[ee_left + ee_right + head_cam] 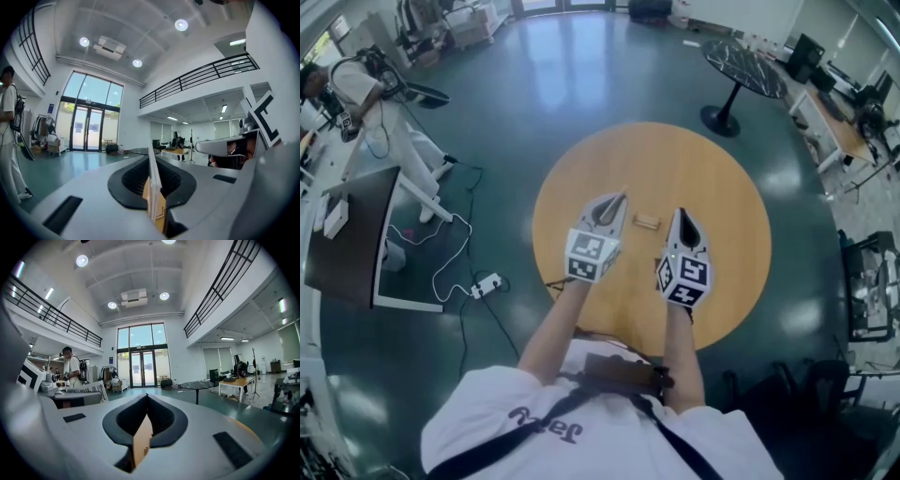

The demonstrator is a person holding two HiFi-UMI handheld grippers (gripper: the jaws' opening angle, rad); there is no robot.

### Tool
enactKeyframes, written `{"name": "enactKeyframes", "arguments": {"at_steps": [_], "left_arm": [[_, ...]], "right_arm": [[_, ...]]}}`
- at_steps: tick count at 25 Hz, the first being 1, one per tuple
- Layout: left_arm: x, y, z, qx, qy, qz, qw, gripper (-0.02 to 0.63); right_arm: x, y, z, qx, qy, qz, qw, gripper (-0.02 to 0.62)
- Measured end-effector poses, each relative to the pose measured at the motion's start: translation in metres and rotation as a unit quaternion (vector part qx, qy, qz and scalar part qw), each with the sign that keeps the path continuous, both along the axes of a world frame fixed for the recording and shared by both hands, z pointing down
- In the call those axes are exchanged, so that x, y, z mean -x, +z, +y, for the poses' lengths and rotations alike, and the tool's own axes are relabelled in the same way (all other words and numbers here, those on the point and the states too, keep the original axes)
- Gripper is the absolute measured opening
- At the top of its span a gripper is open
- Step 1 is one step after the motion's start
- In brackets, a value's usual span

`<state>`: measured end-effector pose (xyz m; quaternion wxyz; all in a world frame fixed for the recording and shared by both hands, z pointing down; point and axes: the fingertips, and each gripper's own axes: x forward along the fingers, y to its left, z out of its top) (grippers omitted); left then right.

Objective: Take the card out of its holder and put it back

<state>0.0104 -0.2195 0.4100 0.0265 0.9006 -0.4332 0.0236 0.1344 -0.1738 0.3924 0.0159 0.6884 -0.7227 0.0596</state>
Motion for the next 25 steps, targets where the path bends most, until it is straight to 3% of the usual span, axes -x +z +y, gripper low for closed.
{"name": "enactKeyframes", "arguments": {"at_steps": [7,13,19,25], "left_arm": [[0.010,-0.012,0.011,-0.016,-0.030,0.024,0.9991,0.028],[0.001,-0.016,0.020,-0.029,-0.006,0.009,0.9995,0.026],[-0.010,-0.011,0.021,-0.022,0.015,0.019,0.9995,0.026],[-0.005,0.002,0.014,-0.005,0.004,0.013,0.9999,0.027]], "right_arm": [[0.005,0.009,0.009,0.008,-0.002,0.003,1.000,0.015],[0.007,0.015,0.014,0.015,-0.003,0.002,1.000,0.015],[0.003,0.017,0.014,0.018,-0.001,0.009,1.000,0.015],[0.005,0.019,0.010,0.019,0.000,0.004,1.000,0.015]]}}
